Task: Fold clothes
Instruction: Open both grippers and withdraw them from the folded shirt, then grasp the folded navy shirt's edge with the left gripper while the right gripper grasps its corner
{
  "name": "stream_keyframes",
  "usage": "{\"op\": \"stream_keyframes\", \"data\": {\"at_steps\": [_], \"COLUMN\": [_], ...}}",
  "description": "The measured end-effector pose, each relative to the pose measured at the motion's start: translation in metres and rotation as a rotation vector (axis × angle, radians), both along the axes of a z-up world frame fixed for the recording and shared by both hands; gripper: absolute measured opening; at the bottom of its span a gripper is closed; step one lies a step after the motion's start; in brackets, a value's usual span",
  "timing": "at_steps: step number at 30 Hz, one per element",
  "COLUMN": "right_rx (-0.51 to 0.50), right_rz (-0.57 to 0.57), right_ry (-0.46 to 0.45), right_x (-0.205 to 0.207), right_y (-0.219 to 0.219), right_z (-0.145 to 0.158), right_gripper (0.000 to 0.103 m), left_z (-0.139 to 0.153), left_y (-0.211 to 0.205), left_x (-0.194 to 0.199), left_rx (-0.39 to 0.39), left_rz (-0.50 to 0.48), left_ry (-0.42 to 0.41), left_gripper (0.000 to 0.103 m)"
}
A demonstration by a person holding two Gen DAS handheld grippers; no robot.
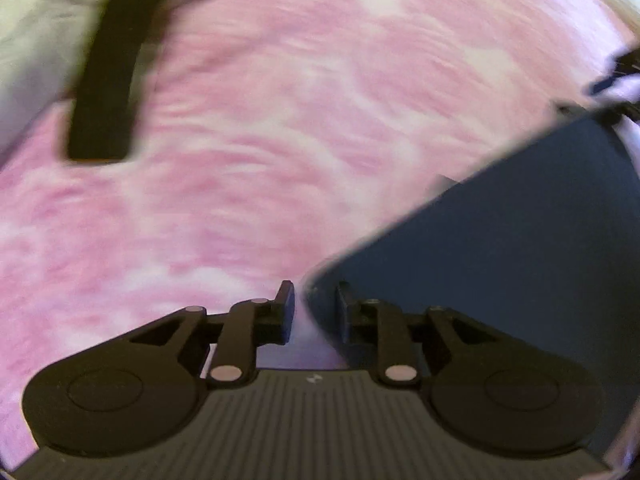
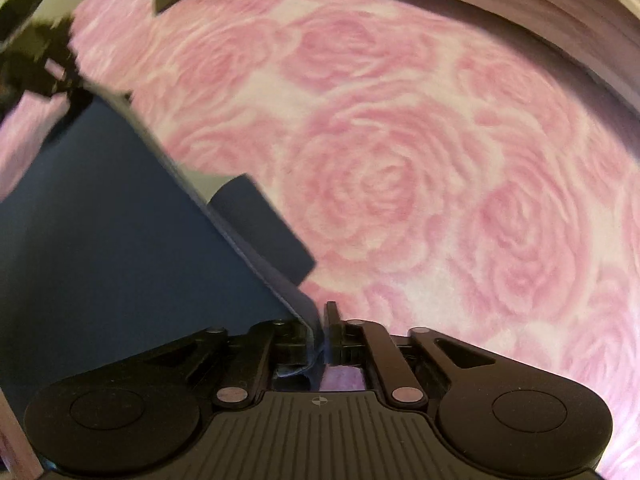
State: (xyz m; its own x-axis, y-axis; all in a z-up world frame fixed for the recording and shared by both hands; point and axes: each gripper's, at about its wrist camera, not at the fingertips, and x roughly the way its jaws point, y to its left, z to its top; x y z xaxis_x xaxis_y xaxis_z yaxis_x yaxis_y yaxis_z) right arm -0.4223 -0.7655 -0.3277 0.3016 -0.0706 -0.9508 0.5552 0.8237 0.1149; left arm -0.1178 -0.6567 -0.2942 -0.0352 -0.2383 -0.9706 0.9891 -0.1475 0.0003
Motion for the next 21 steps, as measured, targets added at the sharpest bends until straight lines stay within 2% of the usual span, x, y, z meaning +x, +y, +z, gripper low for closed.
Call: {"op": "stream_keyframes", "data": {"at_steps": [1,2,5,7,12,16,18,21], "right_rx": [-0.034,-0.039,-0.059,-0.044,0.072,-0.015,-0.103,-0.091], "right_rz": [-0.029,-0.051,-0.092,-0.155,-0.400,-0.575,-0.591,-0.538], "right_ry": [0.011,0.009,0.030,-0.018,-0.177,-0.190,-0.161,-0.213], "right_x": [-0.002,-0.006,-0.013,-0.017,-0.046,-0.065,-0.066,-0.059], "right_y": [-0.001,-0.002,0.000,0.002,-0.013,-0.022,-0.016,0.006], "right_z": [0.003,0.006,0.012,0.019,0.023,0.035,0.048,0.063], "right_gripper": [0.059,0.062,0.063,0.063,0.063,0.063,0.063,0.063], "left_z": [0.003,0.007,0.020,0.030,0.034,0.029,0.026,0.024], "left_y": [-0.001,0.000,0.007,0.017,0.046,0.070,0.080,0.094], "left_x": [0.010,0.021,0.044,0.047,0.023,0.002,-0.007,-0.020], "left_rx": [-0.010,-0.021,-0.053,-0.068,-0.055,-0.043,-0.039,-0.036], "left_rz": [0.042,0.085,0.165,0.174,0.066,0.042,0.046,0.051], "left_ry": [-0.015,-0.026,-0.072,-0.057,-0.025,0.011,0.034,0.083], "left_gripper": [0.021,0.021,0.018,0.018,0.018,0.018,0.018,0.018]}}
